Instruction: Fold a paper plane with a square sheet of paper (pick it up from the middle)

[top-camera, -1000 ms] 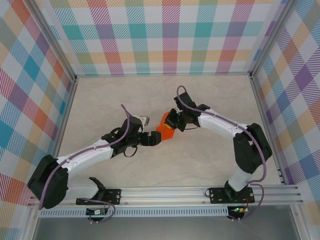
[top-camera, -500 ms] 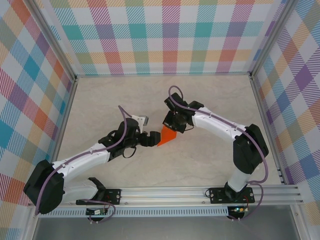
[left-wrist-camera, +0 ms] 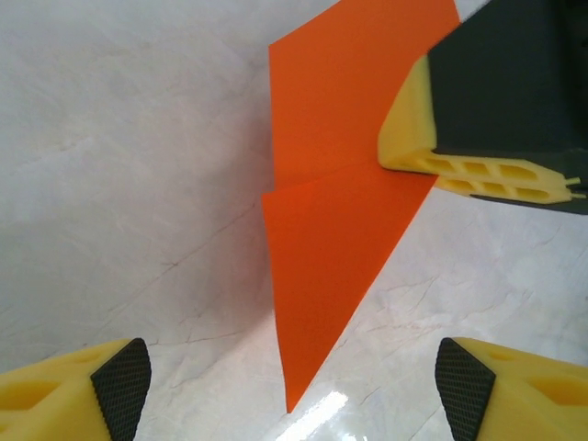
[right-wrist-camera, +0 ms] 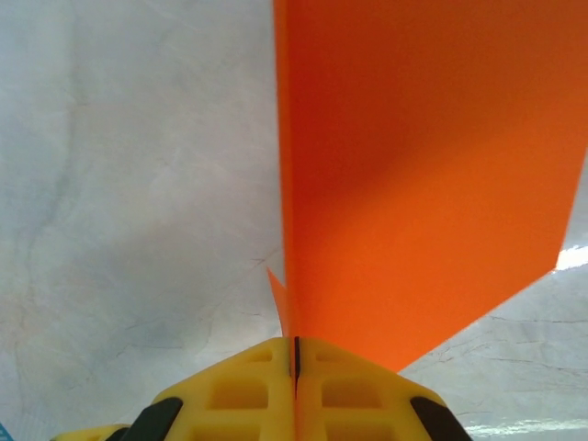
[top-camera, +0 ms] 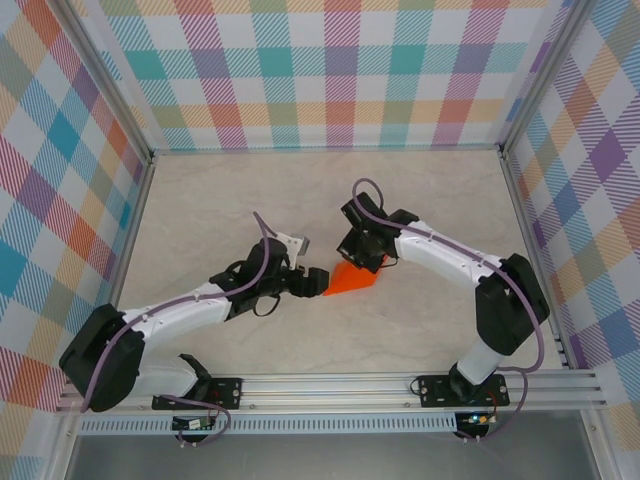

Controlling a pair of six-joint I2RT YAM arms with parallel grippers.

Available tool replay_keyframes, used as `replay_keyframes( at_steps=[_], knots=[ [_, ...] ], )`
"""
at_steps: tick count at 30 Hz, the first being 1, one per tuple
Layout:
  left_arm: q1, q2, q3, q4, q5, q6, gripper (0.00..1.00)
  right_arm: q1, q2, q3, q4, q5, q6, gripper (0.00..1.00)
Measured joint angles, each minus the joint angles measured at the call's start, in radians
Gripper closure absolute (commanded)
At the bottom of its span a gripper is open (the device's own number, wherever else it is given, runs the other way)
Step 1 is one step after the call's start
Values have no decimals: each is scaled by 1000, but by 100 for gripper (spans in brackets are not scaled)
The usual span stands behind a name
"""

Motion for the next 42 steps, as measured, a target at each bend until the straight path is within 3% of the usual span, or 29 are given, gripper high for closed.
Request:
replay_keyframes(
  at_steps=[11, 18, 23, 26, 42],
  knots=[
    [-68, 206, 6, 144, 21, 217, 34, -62, 16, -72, 79, -163, 82, 100],
    [-90, 247, 6, 214, 18, 355, 55, -69, 36, -73, 77, -224, 85, 99],
    [-90, 263, 6, 236, 8, 414, 76, -71, 49, -73, 71, -247, 84, 84],
    [-90, 263, 6, 241, 5, 444, 82, -77, 49, -73, 69, -255, 80, 81],
    [-90, 288, 29, 194, 23, 547, 89, -103, 69, -55, 8, -299, 24, 82]
  ],
)
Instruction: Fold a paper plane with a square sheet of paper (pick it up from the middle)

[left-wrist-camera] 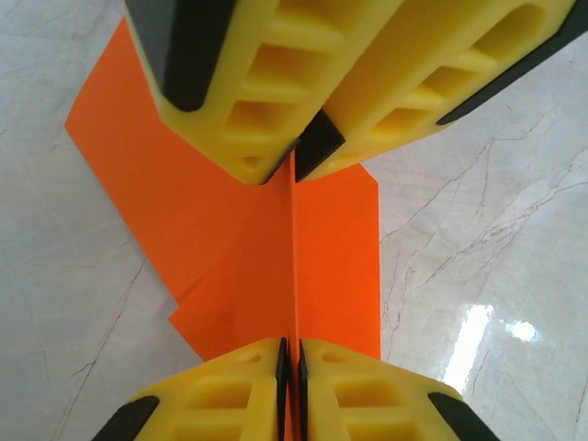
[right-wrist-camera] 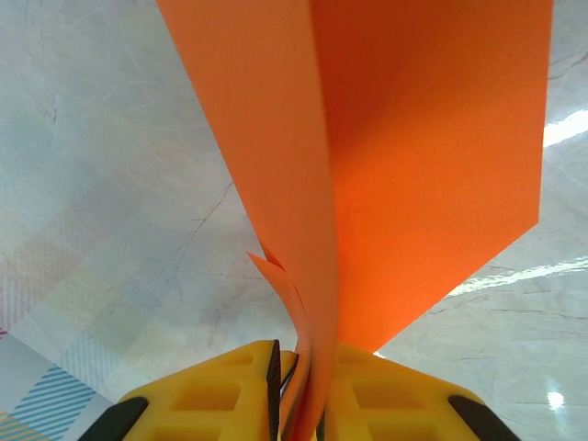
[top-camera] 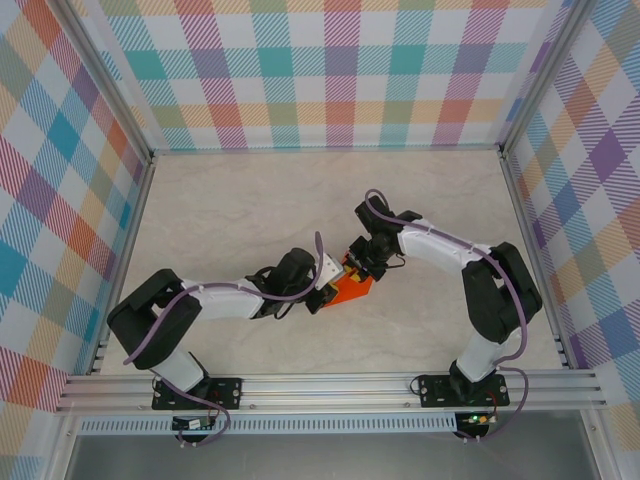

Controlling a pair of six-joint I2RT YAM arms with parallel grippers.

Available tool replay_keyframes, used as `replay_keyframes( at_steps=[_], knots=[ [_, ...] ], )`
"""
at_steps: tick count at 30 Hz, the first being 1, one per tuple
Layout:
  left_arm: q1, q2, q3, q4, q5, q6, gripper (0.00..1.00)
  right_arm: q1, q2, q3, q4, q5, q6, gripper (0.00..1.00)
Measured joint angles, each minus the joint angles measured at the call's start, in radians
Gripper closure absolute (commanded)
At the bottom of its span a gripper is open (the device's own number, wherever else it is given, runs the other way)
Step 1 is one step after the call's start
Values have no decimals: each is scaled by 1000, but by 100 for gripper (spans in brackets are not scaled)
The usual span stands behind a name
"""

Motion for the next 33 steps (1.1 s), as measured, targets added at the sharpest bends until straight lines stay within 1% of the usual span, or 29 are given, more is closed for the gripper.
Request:
replay_keyframes(
  at_steps=[7, 9, 12, 14, 16, 21, 26, 29, 31, 33],
  knots=[
    [0, 29, 10, -14, 42, -26, 91, -19, 11, 3, -16, -2, -16, 83],
    [0, 40, 10, -14, 49, -41, 91, -19, 11, 5, -18, -5, -19, 88],
    [0, 48, 10, -10, 60, -73, 88, -20, 11, 6, -19, -12, -22, 95],
    [0, 49, 10, -5, 66, -97, 88, -20, 11, 6, -21, -16, -26, 96],
    [0, 49, 9, 7, 69, -116, 89, -23, 11, 6, -21, -18, -27, 94],
    [0, 49, 8, 11, 66, -141, 90, -24, 11, 8, -26, -23, -43, 79],
    [0, 47, -4, 29, 56, -154, 91, -24, 11, 10, -48, -23, -53, 77],
    [0, 41, -13, 37, 47, -161, 91, -24, 22, 16, -61, -23, -64, 81],
    [0, 37, -17, 40, 43, -161, 90, -24, 34, 23, -66, -23, -72, 86],
    [0, 35, -19, 40, 41, -165, 87, -24, 41, 30, -72, -23, -76, 92]
  ],
)
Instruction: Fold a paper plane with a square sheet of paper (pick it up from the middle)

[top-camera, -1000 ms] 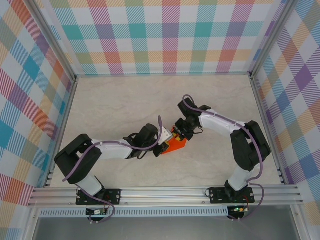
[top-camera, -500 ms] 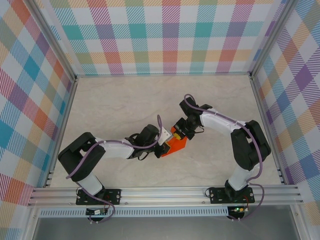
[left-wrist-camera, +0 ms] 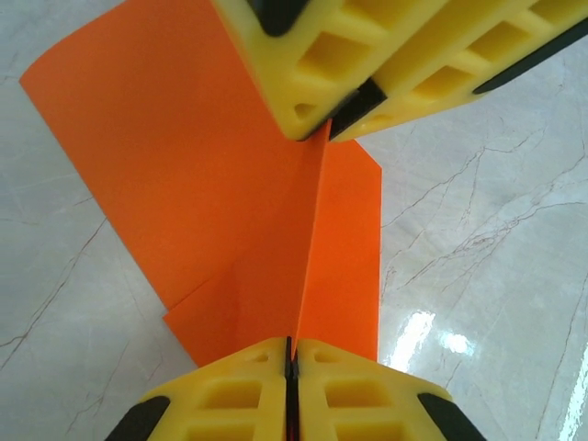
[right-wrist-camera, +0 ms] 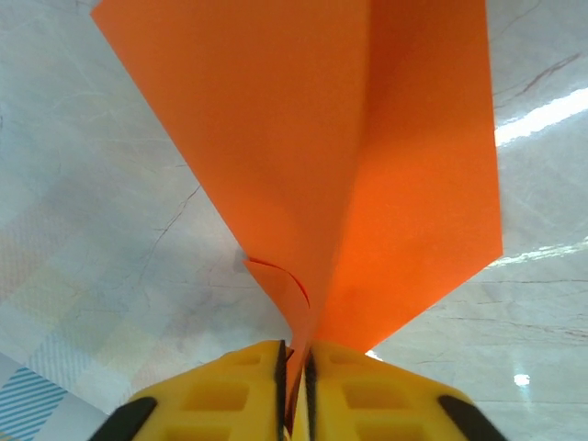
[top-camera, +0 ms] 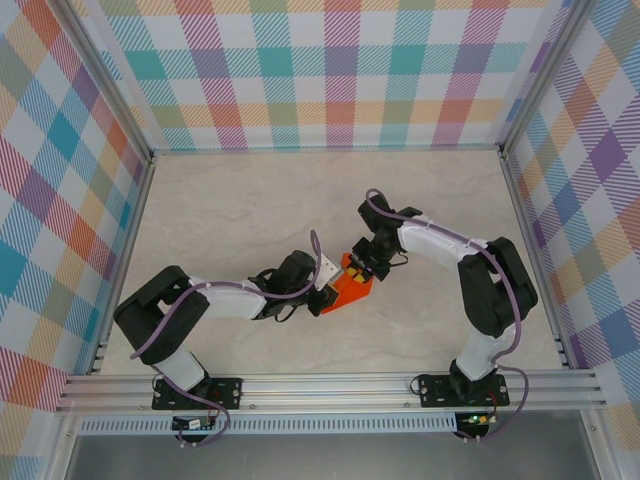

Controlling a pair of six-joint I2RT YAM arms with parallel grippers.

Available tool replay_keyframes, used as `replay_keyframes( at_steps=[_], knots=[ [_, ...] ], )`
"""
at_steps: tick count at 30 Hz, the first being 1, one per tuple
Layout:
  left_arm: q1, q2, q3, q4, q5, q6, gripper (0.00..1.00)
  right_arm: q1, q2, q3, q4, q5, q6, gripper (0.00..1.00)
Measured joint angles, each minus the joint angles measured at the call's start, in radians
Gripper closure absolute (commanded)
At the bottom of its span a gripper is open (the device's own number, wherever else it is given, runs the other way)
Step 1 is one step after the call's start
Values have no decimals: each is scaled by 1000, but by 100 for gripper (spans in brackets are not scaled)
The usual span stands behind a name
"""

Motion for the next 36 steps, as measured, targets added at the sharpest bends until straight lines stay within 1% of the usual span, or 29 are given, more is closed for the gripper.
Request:
replay_keyframes(
  at_steps=[2, 5, 10, 15, 18, 29, 36],
  knots=[
    [0, 0, 0, 0, 1, -10, 82, 0, 2, 8, -5, -1, -2, 95],
    [0, -2, 0, 11, 9, -47, 77, -1, 2, 20, -8, -3, -2, 95],
    [0, -5, -5, 66, 16, -151, 74, -1, 2, 26, -11, -4, -2, 95],
    [0, -5, -26, 104, 6, -232, 76, -1, 3, 26, -13, -8, -2, 94],
    [0, -5, -35, 119, 0, -264, 79, -1, 6, 26, -13, -11, -2, 93],
    [0, 0, -59, 152, -20, -313, 85, -1, 16, 26, -13, -29, -3, 89],
    [0, 10, -68, 176, -16, -313, 89, -1, 16, 27, -18, -33, -21, 95]
  ],
)
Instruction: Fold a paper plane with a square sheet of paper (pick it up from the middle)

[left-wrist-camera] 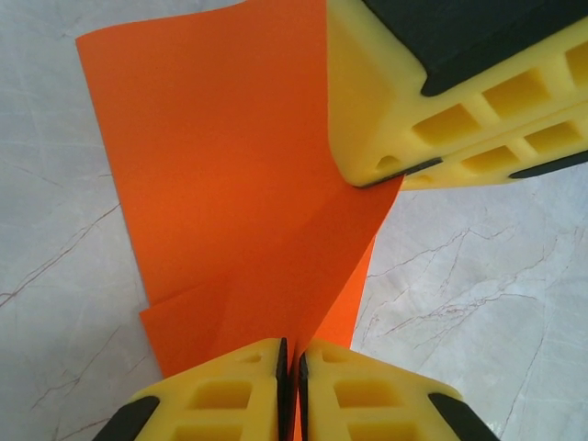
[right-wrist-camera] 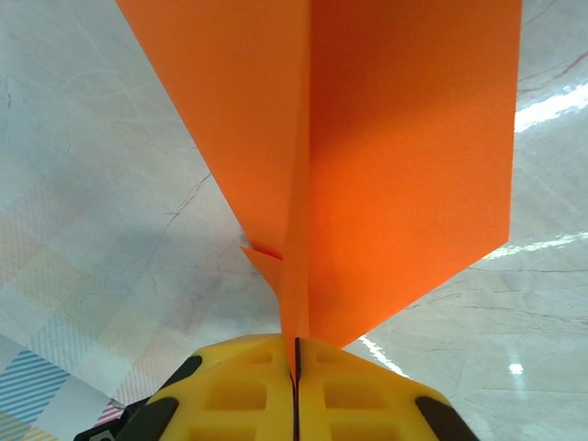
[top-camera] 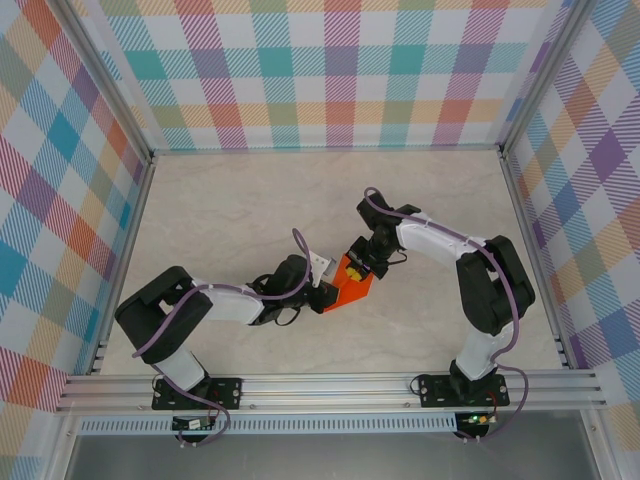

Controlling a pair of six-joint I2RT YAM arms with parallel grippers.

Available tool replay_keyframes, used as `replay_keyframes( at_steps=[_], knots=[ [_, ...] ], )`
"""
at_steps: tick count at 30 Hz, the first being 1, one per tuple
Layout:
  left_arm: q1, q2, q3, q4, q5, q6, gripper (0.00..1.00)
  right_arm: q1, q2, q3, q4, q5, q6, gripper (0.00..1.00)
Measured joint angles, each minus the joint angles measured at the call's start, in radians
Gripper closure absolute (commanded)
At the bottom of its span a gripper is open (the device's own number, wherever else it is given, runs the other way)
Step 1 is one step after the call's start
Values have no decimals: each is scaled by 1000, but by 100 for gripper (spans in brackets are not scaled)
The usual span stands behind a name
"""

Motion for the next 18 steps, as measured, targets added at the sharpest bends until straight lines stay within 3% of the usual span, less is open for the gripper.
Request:
replay_keyframes(
  at_steps=[5, 8, 13, 18],
  knots=[
    [0, 3, -7, 11, 11, 0, 92, 0, 21, 23, -7, 0, -5, 90],
    [0, 3, -16, 21, 15, -1, 92, 0, 36, 34, -14, -1, -22, 78],
    [0, 3, -38, 33, 14, -48, 92, 0, 35, 54, -21, -3, -63, 50],
    [0, -8, -54, 32, -15, -129, 92, -3, -29, 32, 10, 8, -119, 38]
  ],
)
